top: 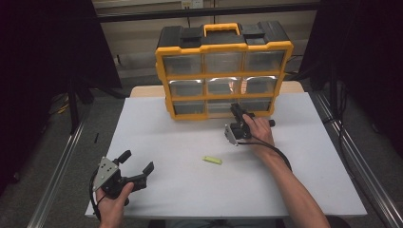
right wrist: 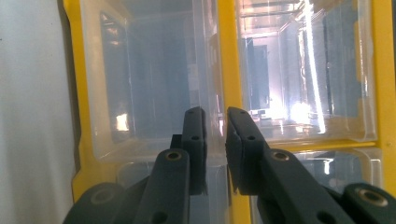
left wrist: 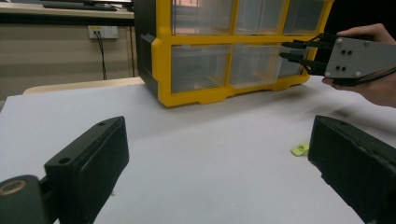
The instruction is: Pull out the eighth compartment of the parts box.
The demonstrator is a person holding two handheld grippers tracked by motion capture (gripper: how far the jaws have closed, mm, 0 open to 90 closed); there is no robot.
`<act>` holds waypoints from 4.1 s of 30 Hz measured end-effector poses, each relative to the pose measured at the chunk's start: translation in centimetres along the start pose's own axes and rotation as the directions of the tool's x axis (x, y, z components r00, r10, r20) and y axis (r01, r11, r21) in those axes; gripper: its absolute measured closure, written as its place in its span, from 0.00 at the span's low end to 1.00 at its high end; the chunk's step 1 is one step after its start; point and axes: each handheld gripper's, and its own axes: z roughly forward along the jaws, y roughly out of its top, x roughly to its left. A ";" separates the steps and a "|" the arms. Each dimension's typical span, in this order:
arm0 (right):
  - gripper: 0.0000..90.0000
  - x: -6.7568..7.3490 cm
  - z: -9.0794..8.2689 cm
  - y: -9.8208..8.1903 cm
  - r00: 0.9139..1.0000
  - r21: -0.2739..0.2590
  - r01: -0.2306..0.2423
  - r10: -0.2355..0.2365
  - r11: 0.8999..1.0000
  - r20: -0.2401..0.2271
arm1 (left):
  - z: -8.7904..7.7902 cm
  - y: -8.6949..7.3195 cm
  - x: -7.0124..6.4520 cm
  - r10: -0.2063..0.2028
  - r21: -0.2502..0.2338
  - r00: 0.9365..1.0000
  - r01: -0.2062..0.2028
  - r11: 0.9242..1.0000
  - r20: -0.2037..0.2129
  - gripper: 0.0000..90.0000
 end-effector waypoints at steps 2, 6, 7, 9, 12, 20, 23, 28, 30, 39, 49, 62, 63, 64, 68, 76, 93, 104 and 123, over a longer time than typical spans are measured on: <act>0.87 0.0 0.0 0.0 1.000 -0.005 0.008 -0.008 1.000 0.000 | -0.1 0.0 0.0 0.006 0.000 1.000 -0.006 1.000 -0.012 0.06; 0.87 0.0 -0.2 0.0 1.000 -0.006 0.004 -0.004 1.000 0.008 | 0.0 0.0 0.0 0.001 0.001 1.000 -0.001 1.000 -0.001 0.06; 0.87 0.0 -0.2 0.0 1.000 -0.006 0.004 -0.004 1.000 0.008 | 0.0 0.0 0.0 0.001 0.001 1.000 -0.001 1.000 -0.001 0.06; 0.87 0.1 -0.3 0.0 1.000 -0.006 0.005 -0.005 1.000 0.000 | -0.1 0.1 0.0 0.009 0.001 1.000 -0.009 1.000 -0.014 0.06; 0.88 0.2 -0.6 0.0 1.000 -0.003 -0.007 0.007 1.000 0.004 | -0.1 0.1 0.0 0.008 0.003 1.000 -0.008 1.000 -0.016 0.06; 0.88 0.2 -1.0 0.1 1.000 -0.010 0.001 -0.001 1.000 0.006 | -0.1 0.1 0.0 0.008 0.003 1.000 -0.008 1.000 -0.016 0.06; 0.88 0.3 -1.1 0.1 1.000 -0.014 -0.001 0.001 1.000 0.008 | -0.1 0.1 0.0 0.006 0.001 1.000 -0.006 1.000 -0.020 0.06; 0.88 0.3 -1.3 0.1 1.000 -0.015 0.000 0.000 1.000 0.009 | -0.1 0.1 0.0 0.004 -0.006 1.000 -0.004 1.000 -0.012 0.06; 0.88 0.3 -1.3 0.1 1.000 -0.015 -0.003 0.003 1.000 0.010 | -0.1 0.1 0.0 0.005 -0.006 1.000 -0.005 1.000 -0.012 0.06; 0.88 0.4 -1.6 0.1 1.000 -0.019 -0.001 0.001 1.000 0.014 | -0.1 0.1 0.0 0.007 -0.004 1.000 -0.008 1.000 -0.012 0.06; 0.88 0.4 -1.8 0.2 1.000 -0.024 0.002 -0.002 1.000 0.020 | -0.1 0.1 -0.2 0.004 -0.002 1.000 -0.004 1.000 -0.012 0.06; 0.88 0.6 -2.4 0.3 1.000 -0.027 0.002 -0.002 1.000 0.025 | -0.1 0.2 -0.4 0.017 -0.001 1.000 -0.017 1.000 -0.015 0.06; 0.88 0.6 -2.4 0.3 1.000 -0.028 0.005 -0.004 1.000 0.025 | -0.1 0.1 -0.4 0.012 -0.002 1.000 -0.012 1.000 -0.008 0.06; 0.88 0.6 -2.4 0.3 0.999 -0.033 0.006 -0.005 0.999 0.034 | -0.1 0.1 -0.4 0.016 0.001 1.000 -0.016 1.000 -0.006 0.06; 0.88 0.7 -2.6 0.3 1.000 -0.030 -0.002 0.003 1.000 0.031 | -0.1 0.1 -0.3 0.016 -0.003 1.000 -0.017 1.000 -0.016 0.06; 0.88 0.7 -2.9 0.3 1.000 -0.032 0.000 0.001 0.999 0.029 | -0.1 0.1 -0.3 0.010 -0.006 1.000 -0.010 1.000 -0.016 0.06; 0.88 0.7 -3.5 0.3 1.000 -0.047 0.005 -0.004 0.999 0.027 | -0.1 0.1 -0.4 0.019 0.003 1.000 -0.019 1.000 -0.010 0.07; 0.88 0.6 -3.8 0.4 1.000 -0.053 0.013 -0.012 0.999 0.026 | 0.0 0.1 -0.4 0.013 0.004 1.000 -0.013 1.000 -0.013 0.07; 0.88 0.8 -4.4 0.4 1.000 -0.054 0.014 -0.012 0.998 0.027 | -0.1 0.2 -0.4 0.021 -0.002 1.000 -0.021 1.000 -0.015 0.07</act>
